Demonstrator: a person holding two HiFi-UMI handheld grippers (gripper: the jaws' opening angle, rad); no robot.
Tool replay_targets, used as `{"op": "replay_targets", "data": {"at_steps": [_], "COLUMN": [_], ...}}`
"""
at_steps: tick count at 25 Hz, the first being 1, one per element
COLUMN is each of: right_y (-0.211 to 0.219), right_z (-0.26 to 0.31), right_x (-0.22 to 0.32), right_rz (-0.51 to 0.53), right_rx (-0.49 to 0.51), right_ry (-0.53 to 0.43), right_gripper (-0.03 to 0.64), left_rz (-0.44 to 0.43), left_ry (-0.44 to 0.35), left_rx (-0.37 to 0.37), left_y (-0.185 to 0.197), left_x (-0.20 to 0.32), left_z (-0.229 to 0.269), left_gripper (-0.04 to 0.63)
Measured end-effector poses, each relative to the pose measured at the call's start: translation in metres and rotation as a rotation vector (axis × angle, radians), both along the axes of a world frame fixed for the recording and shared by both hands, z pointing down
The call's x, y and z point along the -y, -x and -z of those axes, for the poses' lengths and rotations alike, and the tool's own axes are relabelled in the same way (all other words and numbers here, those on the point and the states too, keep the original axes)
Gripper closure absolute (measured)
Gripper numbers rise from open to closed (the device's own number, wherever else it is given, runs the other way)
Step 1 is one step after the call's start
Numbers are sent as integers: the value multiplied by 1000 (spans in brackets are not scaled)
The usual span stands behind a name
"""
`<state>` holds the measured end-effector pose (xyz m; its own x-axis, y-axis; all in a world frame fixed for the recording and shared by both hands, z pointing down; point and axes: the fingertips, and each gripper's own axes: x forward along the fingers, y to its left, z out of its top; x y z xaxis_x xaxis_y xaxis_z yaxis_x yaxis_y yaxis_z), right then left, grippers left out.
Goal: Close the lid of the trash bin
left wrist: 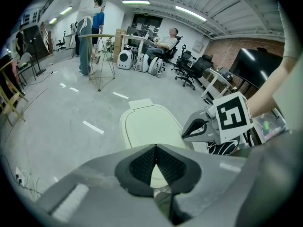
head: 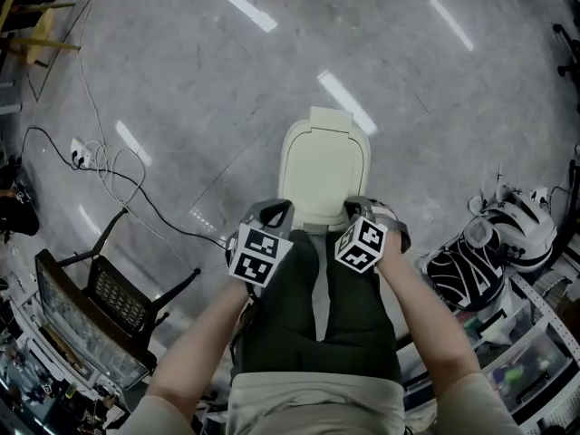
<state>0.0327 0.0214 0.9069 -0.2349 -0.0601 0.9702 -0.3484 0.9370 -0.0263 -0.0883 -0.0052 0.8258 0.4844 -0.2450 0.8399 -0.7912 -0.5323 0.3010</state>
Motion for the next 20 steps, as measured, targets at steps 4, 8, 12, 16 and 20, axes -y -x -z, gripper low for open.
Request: {"op": "replay_targets", "data": {"at_steps": [4, 8, 12, 16, 20], "right_y": [-19, -18, -14, -8, -1], "right_z": [-8, -9, -5, 6, 34], "right_x": [-3, -1, -1, 3, 19], "right_rz": [-36, -53, 22, 135, 93], "right_rx": [-57, -62, -99, -119, -102], "right_ry": [78, 150, 151, 43, -3], "right_gripper": [612, 612, 612, 612, 612], "left_rz": [25, 32, 43, 39, 47], "left_ry": [18, 24, 41, 44, 51], "left_rx": [4, 4, 11, 6, 3], "left_y": [8, 12, 14, 11, 17], "left_x": [-1, -2, -6, -5, -4], "left_z": [-7, -11, -15, -15, -16], "left_gripper": [592, 592, 592, 592, 594]}}
